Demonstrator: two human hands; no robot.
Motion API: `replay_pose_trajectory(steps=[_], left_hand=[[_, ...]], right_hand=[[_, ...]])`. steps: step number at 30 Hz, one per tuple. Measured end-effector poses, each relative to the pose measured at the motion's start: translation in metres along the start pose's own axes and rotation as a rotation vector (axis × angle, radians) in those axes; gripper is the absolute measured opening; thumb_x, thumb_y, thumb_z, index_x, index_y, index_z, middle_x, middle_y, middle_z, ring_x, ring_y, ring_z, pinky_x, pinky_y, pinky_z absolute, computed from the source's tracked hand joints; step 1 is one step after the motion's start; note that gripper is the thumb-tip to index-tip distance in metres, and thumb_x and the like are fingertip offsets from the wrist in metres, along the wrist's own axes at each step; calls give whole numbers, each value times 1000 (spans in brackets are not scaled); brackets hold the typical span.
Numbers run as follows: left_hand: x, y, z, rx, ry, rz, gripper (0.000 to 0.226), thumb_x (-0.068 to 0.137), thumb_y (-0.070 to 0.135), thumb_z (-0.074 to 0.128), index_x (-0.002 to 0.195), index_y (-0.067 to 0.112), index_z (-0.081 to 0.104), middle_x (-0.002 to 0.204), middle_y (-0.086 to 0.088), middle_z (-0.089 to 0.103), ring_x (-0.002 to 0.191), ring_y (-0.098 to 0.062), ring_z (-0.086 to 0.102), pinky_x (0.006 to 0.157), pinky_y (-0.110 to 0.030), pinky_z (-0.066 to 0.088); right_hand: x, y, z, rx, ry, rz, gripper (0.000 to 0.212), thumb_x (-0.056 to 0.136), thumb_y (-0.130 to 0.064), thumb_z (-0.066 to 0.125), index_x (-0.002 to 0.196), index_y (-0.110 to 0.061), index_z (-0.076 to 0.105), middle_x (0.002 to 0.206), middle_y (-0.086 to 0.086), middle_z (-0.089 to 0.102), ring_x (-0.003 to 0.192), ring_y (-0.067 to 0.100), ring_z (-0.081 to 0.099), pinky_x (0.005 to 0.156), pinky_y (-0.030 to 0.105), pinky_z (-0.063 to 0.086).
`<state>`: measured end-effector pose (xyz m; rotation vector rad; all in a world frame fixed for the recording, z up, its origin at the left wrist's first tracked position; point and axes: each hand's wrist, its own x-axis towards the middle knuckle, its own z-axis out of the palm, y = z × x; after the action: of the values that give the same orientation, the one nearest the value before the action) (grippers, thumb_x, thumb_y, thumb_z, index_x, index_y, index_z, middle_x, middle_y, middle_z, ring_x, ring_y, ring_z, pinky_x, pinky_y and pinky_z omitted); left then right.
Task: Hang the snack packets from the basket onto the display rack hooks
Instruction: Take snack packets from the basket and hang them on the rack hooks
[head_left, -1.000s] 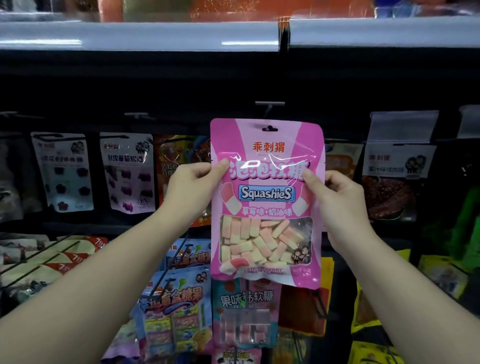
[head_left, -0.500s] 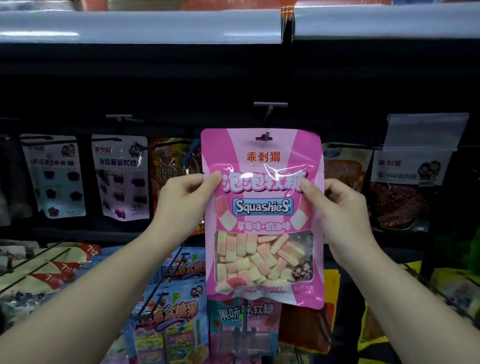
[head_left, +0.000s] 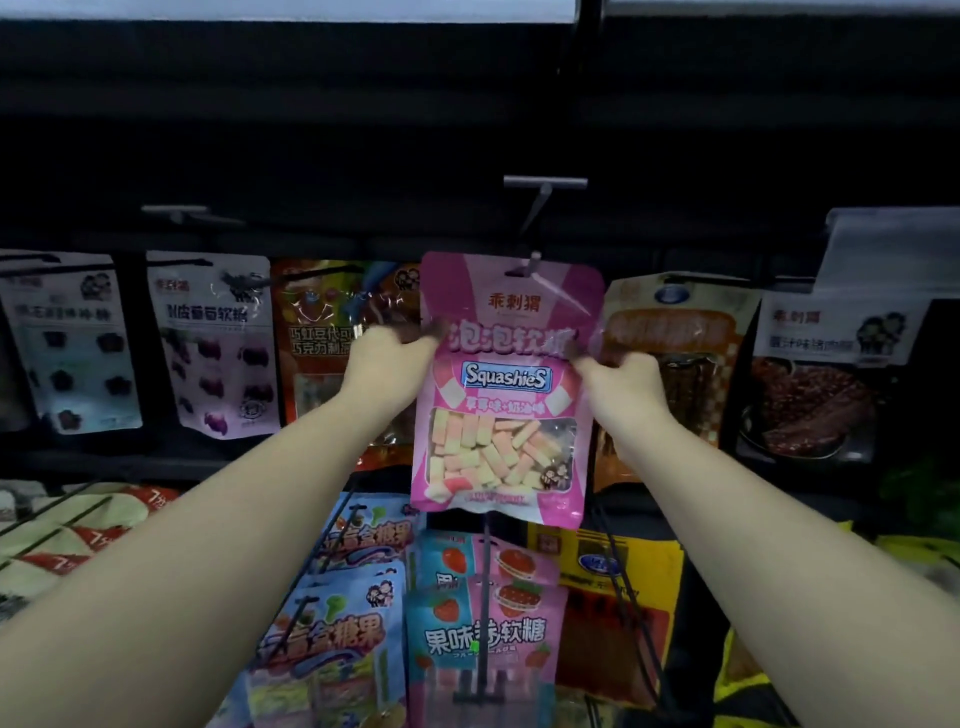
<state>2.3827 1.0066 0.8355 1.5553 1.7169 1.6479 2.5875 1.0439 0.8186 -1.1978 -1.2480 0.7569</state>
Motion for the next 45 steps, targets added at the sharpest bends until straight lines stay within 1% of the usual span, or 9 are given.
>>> replay_pose_trajectory(steps=[4, 9, 14, 20, 24, 30, 34, 37, 45], left_hand=[[12, -11, 10, 21, 1, -65, 45, 88, 57, 58, 107, 19, 70, 96, -7, 65, 87, -25, 60, 79, -32, 51], [4, -26, 2, 99, 11, 43, 34, 89, 49, 59, 102, 20, 73, 90, -5, 73, 84, -23, 68, 80, -37, 57], [-44, -54, -45, 257, 16, 137, 26, 88, 51, 59, 78, 29, 68, 70, 7, 68, 72, -14, 65, 69, -30, 52], [-148, -120, -129, 681, -50, 302, 38, 88, 58, 49, 84, 27, 71, 64, 17, 54, 67, -19, 64, 61, -32, 53], [-240, -191, -193, 659, -139, 246, 42, 90, 53, 43, 83, 23, 72, 64, 16, 58, 59, -17, 64, 55, -33, 52], [-379, -313, -248, 792, -218, -114, 42, 89, 48, 43, 74, 20, 69, 56, 3, 61, 52, -28, 62, 45, -29, 47], [-454, -398, -246, 864, -405, -608, 30, 93, 52, 47, 98, 32, 69, 91, 0, 72, 88, -31, 68, 68, -33, 52], [-511, -457, -223, 838, -494, -859, 28, 94, 47, 43, 100, 30, 65, 96, -3, 69, 90, -32, 67, 78, -38, 56], [-645, -626, -118, 695, -671, -1225, 26, 96, 26, 41, 93, 19, 66, 80, 3, 63, 72, -19, 63, 56, -27, 49]], right_hand=[[15, 8, 5, -37, 33, 22, 31, 83, -32, 69, 99, -6, 69, 97, 11, 71, 86, 27, 66, 82, 41, 56], [-1, 13, 1, -140, 52, -50, 48, 83, -40, 68, 115, -5, 58, 111, 8, 64, 98, 23, 61, 78, 33, 48], [-63, 25, -7, -484, 164, -527, 33, 84, -23, 67, 105, -7, 47, 105, 5, 43, 106, 30, 47, 88, 27, 34], [-180, 45, 54, -846, -319, -941, 26, 88, -29, 52, 95, -6, 60, 90, 13, 61, 86, 36, 59, 73, 43, 51], [-278, 79, 115, -728, -846, -1048, 33, 93, -34, 44, 89, -9, 66, 83, 7, 64, 78, 31, 61, 71, 43, 51], [-394, 184, 183, -712, -1344, -975, 35, 90, -33, 41, 92, -9, 67, 82, 7, 64, 75, 29, 65, 62, 37, 52], [-439, 276, 213, -1033, -1698, -716, 35, 100, -38, 36, 122, -16, 52, 122, 5, 55, 116, 27, 52, 88, 38, 43], [-468, 357, 220, -1209, -1840, -552, 31, 101, -37, 37, 118, -14, 49, 120, 9, 52, 110, 30, 53, 76, 39, 41], [-538, 578, 222, -1454, -2041, -490, 26, 98, -24, 40, 118, -10, 50, 125, 12, 54, 113, 33, 54, 74, 36, 39]])
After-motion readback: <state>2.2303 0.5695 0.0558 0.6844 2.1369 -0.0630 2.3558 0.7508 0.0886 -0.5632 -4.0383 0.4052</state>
